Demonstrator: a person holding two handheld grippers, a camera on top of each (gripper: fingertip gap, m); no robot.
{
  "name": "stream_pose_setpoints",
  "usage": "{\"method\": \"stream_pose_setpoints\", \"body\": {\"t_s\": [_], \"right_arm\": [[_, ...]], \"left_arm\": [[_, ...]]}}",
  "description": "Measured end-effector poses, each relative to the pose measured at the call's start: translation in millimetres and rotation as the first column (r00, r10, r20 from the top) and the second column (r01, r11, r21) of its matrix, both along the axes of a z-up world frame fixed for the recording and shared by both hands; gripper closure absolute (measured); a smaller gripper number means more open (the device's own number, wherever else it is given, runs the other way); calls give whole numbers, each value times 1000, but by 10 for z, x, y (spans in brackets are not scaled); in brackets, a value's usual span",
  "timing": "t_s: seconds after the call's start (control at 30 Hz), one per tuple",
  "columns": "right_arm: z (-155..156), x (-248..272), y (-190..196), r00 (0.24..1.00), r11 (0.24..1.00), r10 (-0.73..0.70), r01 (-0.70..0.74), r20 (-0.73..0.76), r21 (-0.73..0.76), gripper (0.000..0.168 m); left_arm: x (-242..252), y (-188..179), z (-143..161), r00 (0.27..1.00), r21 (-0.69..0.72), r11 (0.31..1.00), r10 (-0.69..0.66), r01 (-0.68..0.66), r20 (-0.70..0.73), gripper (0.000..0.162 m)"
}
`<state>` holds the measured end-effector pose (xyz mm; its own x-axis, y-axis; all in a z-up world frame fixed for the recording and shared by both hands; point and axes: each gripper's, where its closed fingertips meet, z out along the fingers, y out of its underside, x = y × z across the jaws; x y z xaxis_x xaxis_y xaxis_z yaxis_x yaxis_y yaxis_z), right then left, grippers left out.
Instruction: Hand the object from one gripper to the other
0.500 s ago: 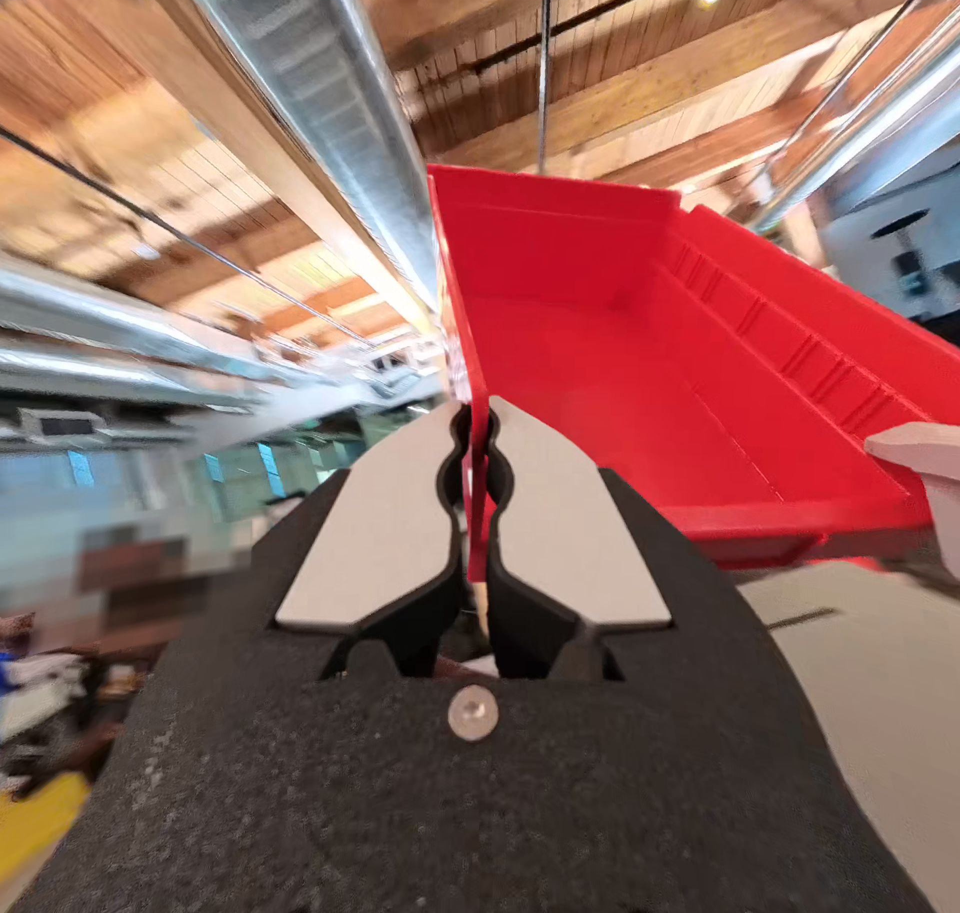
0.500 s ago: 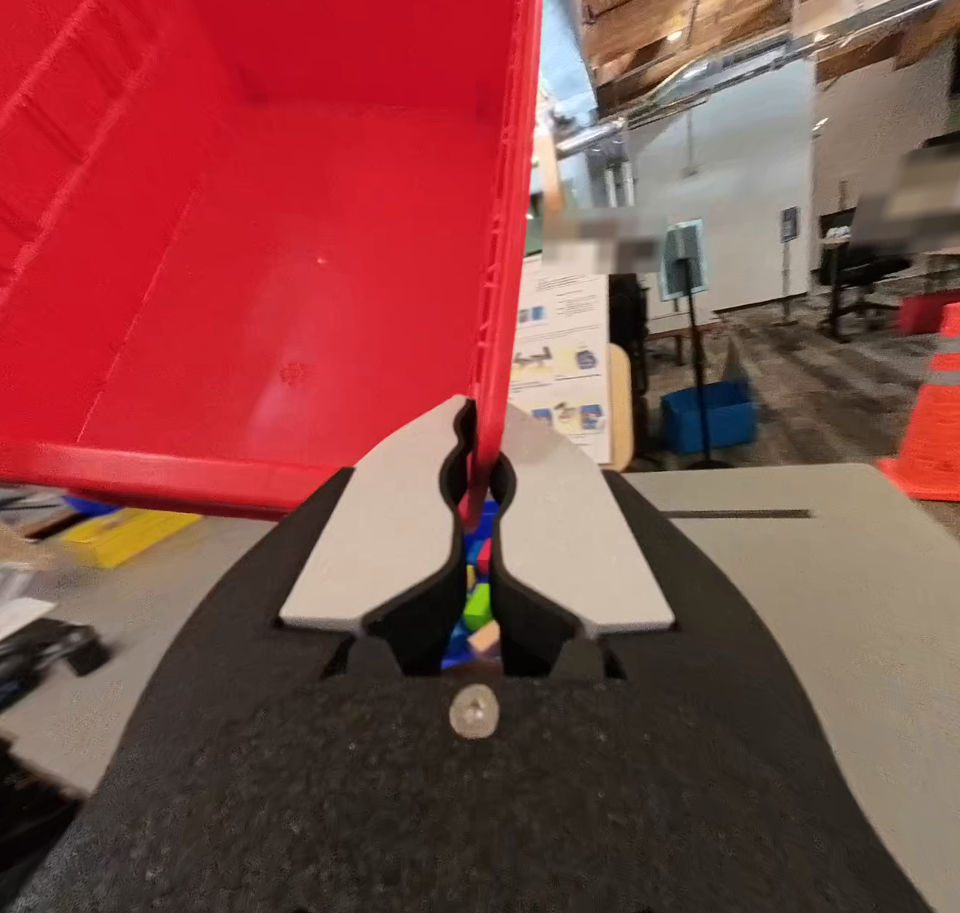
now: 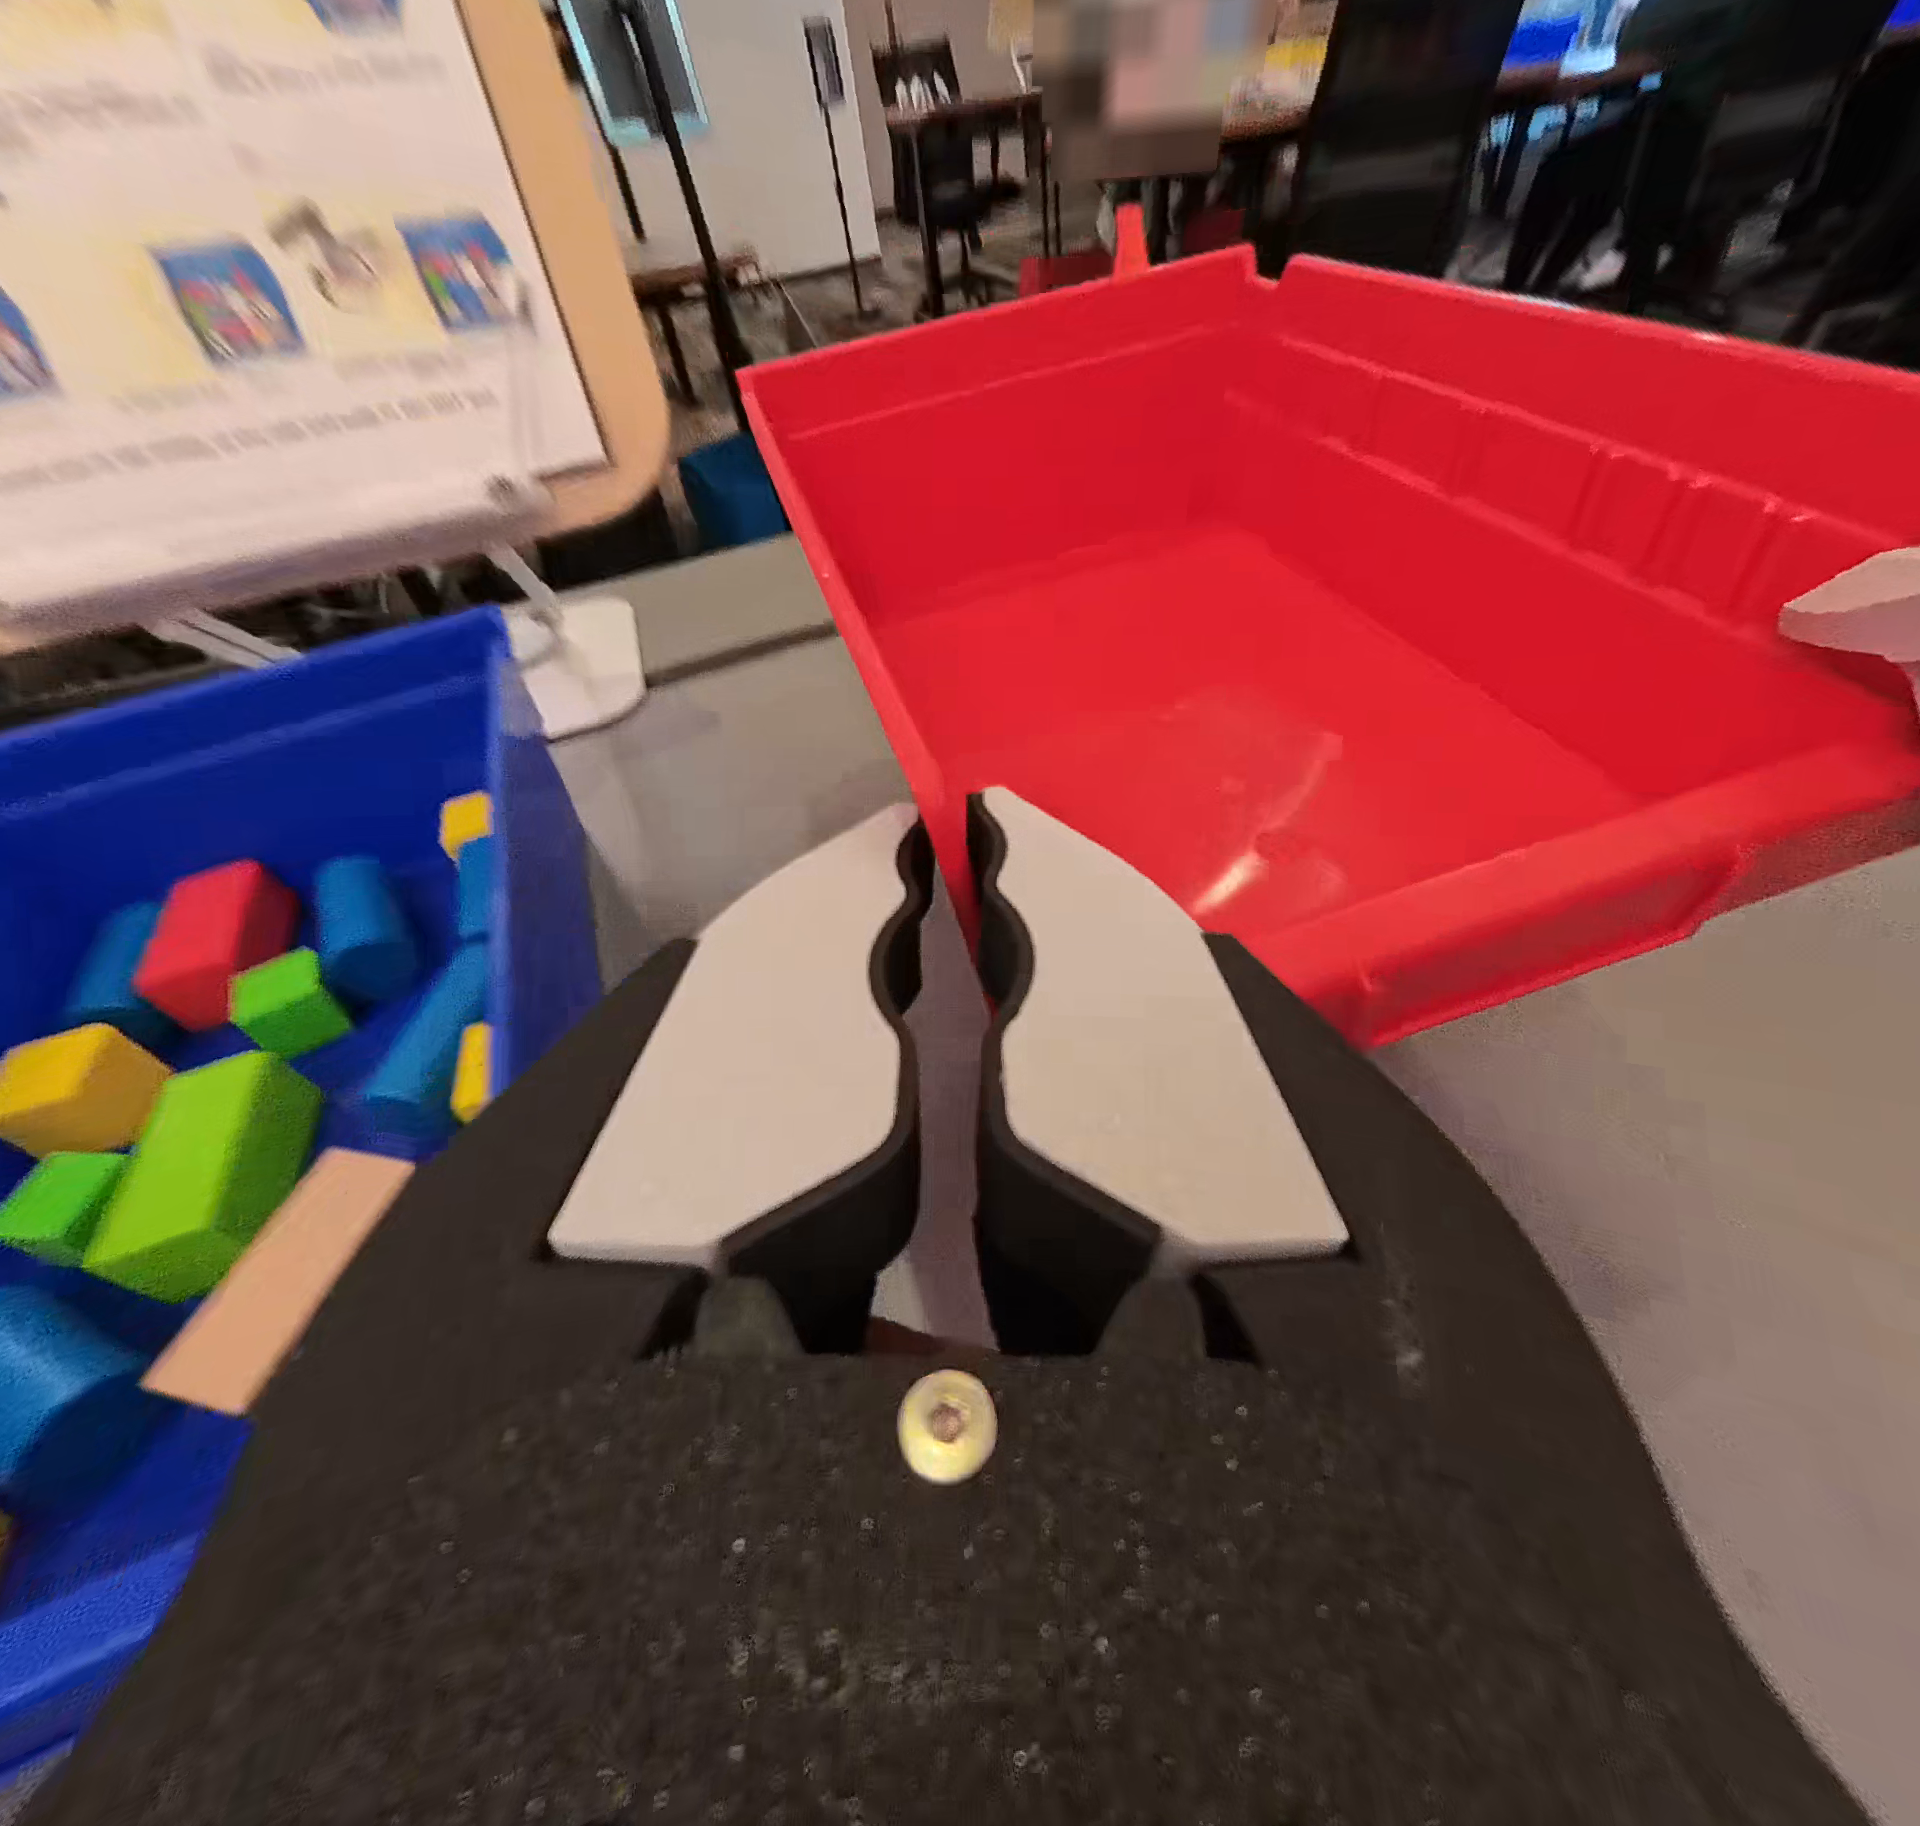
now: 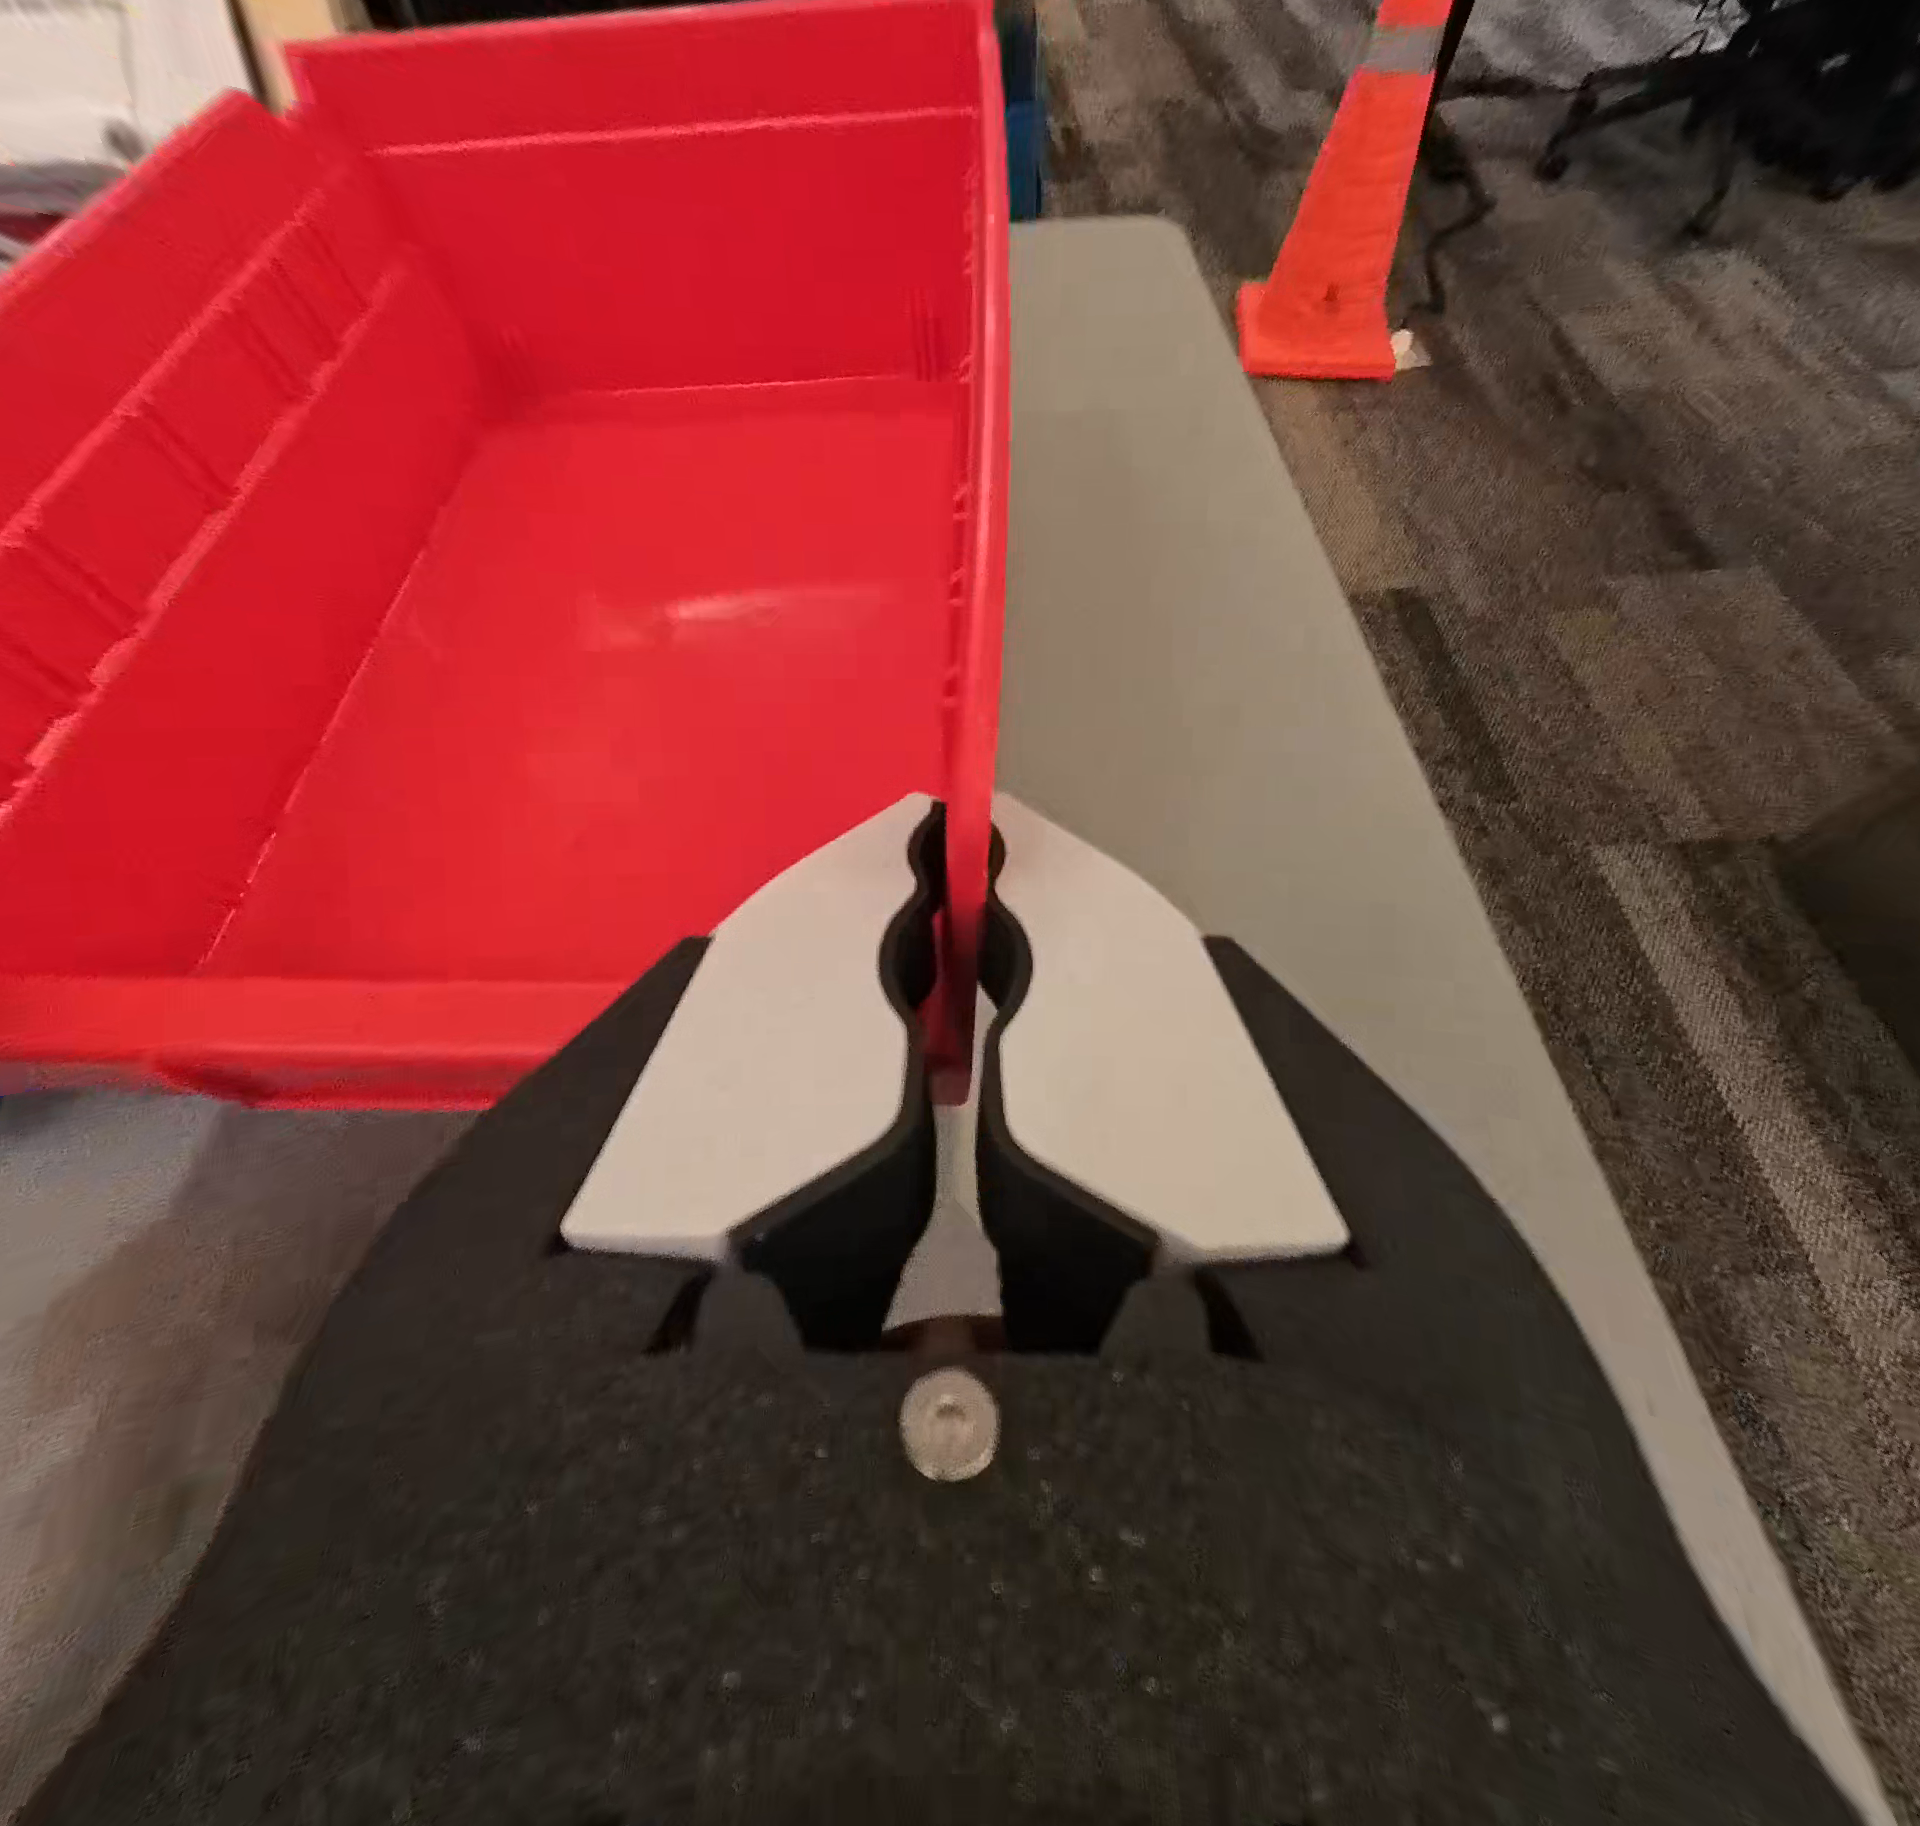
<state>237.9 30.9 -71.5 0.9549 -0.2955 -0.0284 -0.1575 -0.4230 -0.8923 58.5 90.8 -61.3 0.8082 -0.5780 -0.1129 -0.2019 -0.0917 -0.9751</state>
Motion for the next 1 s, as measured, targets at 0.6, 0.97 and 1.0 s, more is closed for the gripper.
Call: {"method": "stream_pose_setpoints", "body": {"t_s": [0.6,0.97,1.0], "right_arm": [[-259,304,-14,990,993,-113,109,84,47,133],[820,-483,-99,992,964,37,-66,118,258,136],[951,-632,-105,992,953,72,-99,103,285,136]], "left_arm": [[-1357,-845,-516,933,-296,923,-308,246,-185,115],[-3450,-1497,1157,942,-102,995,-44,11,-332,121],[-3388,-1617,1353,931,-124,991,-95,54,-352,126]]}}
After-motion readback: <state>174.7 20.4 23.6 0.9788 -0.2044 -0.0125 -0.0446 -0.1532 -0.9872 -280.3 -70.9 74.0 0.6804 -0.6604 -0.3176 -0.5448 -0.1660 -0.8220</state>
